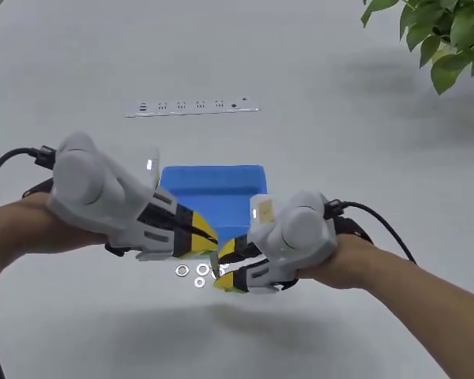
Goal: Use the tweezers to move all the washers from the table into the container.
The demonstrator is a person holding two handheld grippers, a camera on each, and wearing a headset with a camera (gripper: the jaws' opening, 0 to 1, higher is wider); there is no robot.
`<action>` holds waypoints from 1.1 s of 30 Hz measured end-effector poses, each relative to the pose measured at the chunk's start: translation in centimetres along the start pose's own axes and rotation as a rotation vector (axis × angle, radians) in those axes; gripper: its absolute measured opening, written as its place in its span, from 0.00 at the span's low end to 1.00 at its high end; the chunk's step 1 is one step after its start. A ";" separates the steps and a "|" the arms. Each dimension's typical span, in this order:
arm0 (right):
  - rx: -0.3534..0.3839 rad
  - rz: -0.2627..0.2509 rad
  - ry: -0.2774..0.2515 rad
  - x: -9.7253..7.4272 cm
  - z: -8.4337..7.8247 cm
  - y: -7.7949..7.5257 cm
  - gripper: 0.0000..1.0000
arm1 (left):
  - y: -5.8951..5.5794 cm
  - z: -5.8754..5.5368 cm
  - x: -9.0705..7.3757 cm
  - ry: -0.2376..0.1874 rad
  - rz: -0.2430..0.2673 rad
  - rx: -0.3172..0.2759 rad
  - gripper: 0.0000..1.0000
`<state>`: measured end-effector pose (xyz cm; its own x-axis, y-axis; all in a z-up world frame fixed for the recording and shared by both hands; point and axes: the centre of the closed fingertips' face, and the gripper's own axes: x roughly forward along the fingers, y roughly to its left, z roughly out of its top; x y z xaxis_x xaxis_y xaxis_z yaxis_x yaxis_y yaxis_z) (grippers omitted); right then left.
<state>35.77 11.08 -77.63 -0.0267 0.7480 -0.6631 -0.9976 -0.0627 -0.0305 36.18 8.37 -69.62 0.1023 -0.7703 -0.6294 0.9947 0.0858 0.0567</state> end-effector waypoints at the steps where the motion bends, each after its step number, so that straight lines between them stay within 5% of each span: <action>1: 0.000 0.001 -0.001 0.0 0.1 0.0 0.18 | 0.0 0.0 0.0 -0.001 0.000 -0.002 0.06; 33: -0.001 -0.012 0.034 0.2 0.3 0.0 0.09 | -0.4 -0.1 0.1 0.002 0.010 -0.003 0.06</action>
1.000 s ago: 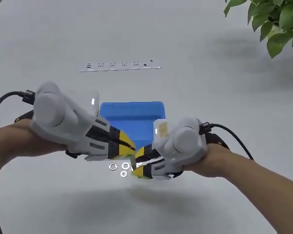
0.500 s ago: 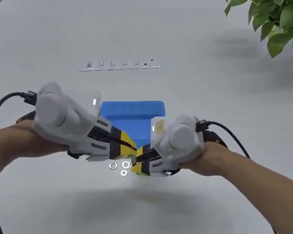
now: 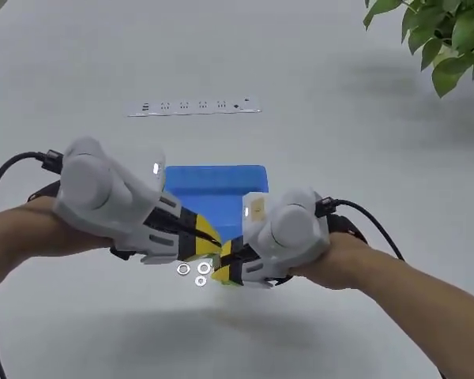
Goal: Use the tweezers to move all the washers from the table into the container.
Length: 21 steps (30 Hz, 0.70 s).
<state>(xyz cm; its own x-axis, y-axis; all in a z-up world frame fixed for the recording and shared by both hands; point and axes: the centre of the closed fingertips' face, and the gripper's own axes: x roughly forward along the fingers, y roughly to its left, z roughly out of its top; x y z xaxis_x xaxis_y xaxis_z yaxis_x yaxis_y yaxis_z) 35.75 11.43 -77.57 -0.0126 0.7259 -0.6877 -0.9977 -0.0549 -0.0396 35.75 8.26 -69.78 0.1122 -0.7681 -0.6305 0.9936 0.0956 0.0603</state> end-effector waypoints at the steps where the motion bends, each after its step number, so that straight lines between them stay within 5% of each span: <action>1: 0.000 0.001 0.001 0.0 0.0 0.0 0.09 | 0.0 0.0 0.0 0.000 0.000 0.002 0.06; 11: 0.004 -0.004 -0.025 -0.9 0.6 0.0 0.08 | 0.2 0.6 -0.7 -0.036 0.027 -0.010 0.13; 21: -0.004 -0.009 -0.036 -2.1 1.4 0.1 0.09 | -0.1 0.5 -1.4 -0.068 0.052 -0.073 0.38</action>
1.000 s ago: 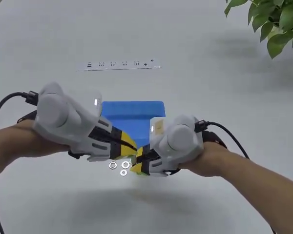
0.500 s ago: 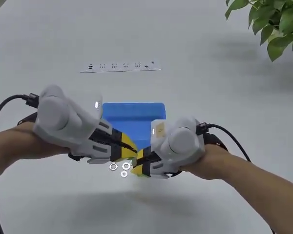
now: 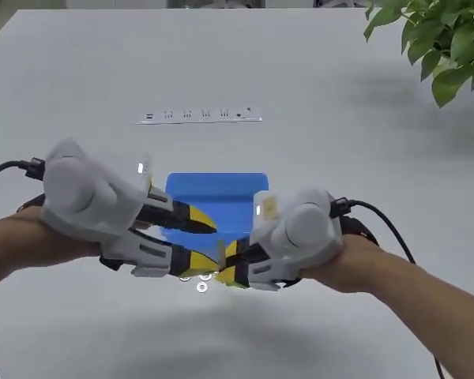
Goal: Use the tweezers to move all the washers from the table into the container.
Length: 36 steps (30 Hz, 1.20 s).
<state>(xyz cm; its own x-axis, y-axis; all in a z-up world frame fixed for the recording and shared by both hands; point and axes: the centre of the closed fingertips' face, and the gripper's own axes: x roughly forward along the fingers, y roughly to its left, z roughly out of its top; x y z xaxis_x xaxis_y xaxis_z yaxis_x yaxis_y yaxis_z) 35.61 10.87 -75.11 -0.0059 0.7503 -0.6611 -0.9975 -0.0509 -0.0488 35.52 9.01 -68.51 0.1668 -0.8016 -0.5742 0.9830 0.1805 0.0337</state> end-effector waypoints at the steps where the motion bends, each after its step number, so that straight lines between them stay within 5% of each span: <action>1: -0.002 0.000 0.000 -0.2 0.2 0.0 0.09 | -0.1 -0.1 0.0 -0.002 0.003 -0.005 0.40; 10: -0.013 0.000 -0.003 -1.6 1.1 -0.4 0.09 | -0.5 -0.1 -0.4 -0.048 0.040 -0.080 0.64; 23: -0.019 -0.034 -0.030 -3.5 2.5 -2.8 0.09 | -0.6 0.1 -1.3 -0.104 0.090 -0.163 0.91; 36: -0.055 -0.062 -0.036 -3.7 2.6 -6.1 0.09 | -0.1 0.2 -1.8 -0.123 0.119 -0.197 0.99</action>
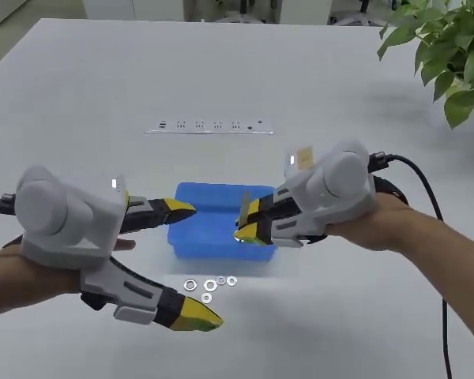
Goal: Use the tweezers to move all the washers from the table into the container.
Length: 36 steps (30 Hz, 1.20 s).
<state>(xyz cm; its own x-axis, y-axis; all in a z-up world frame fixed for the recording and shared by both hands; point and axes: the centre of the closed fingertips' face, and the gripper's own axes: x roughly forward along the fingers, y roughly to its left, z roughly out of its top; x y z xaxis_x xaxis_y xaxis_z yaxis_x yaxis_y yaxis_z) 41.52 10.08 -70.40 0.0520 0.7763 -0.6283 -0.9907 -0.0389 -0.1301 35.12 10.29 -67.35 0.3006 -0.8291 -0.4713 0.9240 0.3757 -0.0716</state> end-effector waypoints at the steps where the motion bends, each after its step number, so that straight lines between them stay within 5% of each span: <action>1: 0.000 -0.001 -0.001 0.1 -0.1 -0.2 0.09 | 0.1 0.0 0.0 0.000 0.001 -0.002 0.99; 24: 0.042 0.012 0.009 2.8 -3.2 -2.9 0.09 | 2.6 0.3 0.7 -0.009 0.012 -0.015 0.99; 36: 0.053 0.027 0.009 3.8 -3.7 -3.2 0.09 | 4.7 0.8 1.8 -0.018 0.007 0.003 0.83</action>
<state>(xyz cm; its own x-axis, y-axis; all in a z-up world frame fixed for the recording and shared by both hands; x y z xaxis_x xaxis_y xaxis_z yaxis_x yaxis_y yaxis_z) 45.33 10.79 -75.20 0.0264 0.7697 -0.6378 -0.9971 -0.0257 -0.0723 40.20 10.25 -67.82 0.3110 -0.8339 -0.4559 0.9225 0.3802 -0.0662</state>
